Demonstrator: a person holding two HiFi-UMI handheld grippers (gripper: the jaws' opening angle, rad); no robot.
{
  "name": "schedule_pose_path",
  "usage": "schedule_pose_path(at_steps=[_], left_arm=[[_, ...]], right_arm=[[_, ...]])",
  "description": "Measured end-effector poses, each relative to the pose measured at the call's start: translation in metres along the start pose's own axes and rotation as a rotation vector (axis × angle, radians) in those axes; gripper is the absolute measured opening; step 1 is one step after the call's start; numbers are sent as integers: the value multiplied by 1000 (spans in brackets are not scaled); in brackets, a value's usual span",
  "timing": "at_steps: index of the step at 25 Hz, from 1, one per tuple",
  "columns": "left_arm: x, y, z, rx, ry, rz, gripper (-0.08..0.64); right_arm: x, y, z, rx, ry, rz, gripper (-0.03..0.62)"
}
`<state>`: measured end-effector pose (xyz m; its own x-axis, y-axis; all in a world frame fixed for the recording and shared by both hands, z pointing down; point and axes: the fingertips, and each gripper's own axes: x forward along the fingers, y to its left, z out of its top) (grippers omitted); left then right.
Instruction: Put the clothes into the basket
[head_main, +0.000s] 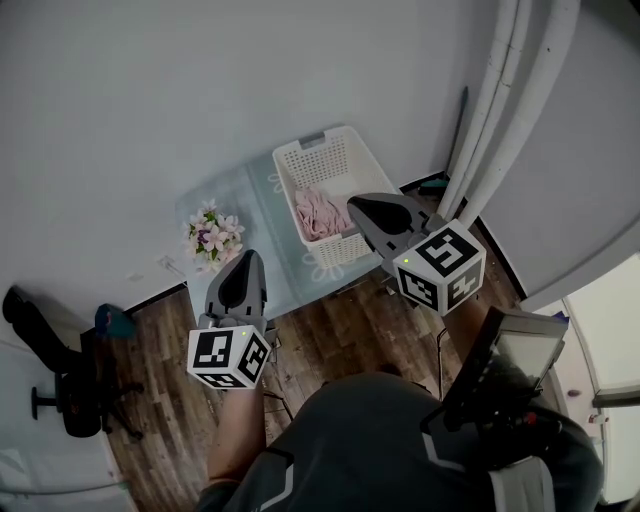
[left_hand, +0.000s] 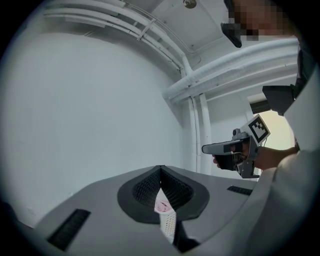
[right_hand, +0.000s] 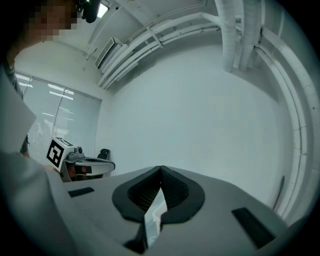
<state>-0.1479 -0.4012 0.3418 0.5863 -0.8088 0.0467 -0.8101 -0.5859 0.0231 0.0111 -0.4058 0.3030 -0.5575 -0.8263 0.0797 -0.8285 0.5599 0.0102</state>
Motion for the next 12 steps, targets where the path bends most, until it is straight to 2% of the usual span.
schedule_pose_path(at_steps=[12], left_arm=[[-8,-9,1,-28,-9,-20,9]], right_arm=[[-11,7,3,37,-13,-2,14]])
